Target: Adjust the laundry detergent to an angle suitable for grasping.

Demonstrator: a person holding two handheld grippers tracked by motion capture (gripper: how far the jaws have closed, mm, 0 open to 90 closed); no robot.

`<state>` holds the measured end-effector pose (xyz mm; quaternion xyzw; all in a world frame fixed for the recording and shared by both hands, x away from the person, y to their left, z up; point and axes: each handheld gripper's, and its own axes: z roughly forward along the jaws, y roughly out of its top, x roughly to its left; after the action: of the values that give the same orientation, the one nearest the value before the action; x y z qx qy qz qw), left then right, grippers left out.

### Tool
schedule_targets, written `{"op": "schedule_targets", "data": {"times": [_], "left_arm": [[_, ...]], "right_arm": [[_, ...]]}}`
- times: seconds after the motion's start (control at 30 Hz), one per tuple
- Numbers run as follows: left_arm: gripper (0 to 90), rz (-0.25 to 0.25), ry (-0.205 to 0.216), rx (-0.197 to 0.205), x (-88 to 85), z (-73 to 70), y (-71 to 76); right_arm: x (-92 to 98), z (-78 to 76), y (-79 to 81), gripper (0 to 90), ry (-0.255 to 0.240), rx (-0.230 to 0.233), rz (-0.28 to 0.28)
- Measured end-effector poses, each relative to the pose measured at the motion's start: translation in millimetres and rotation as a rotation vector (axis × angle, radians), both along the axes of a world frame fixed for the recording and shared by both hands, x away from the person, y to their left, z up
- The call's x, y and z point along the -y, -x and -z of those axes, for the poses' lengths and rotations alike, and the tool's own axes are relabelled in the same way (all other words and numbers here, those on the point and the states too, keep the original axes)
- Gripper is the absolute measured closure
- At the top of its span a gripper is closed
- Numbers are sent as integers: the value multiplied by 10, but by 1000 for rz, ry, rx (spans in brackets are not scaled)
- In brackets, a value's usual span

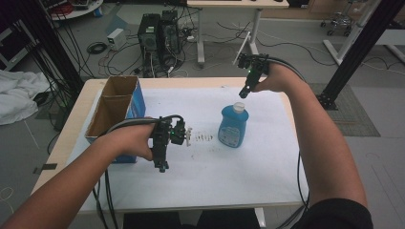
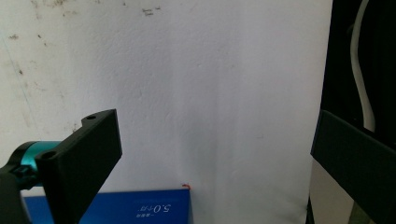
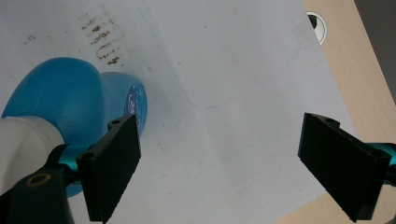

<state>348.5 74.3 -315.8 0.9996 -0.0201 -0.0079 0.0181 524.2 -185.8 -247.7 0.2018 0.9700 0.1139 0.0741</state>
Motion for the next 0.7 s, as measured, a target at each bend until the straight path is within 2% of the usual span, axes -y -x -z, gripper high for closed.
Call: {"op": "schedule_targets", "data": {"times": [0.3,0.5,0.7], "left_arm": [[17,5,-4,2,25,-22,1],[17,7,-6,3,23,-21,4],[17,8,-6,6,29,-40,24]], "right_arm": [[15,8,10,122,7,3,15],[30,-9,-2,122,-9,8,19],[35,2,-3,122,3,2,23]]}}
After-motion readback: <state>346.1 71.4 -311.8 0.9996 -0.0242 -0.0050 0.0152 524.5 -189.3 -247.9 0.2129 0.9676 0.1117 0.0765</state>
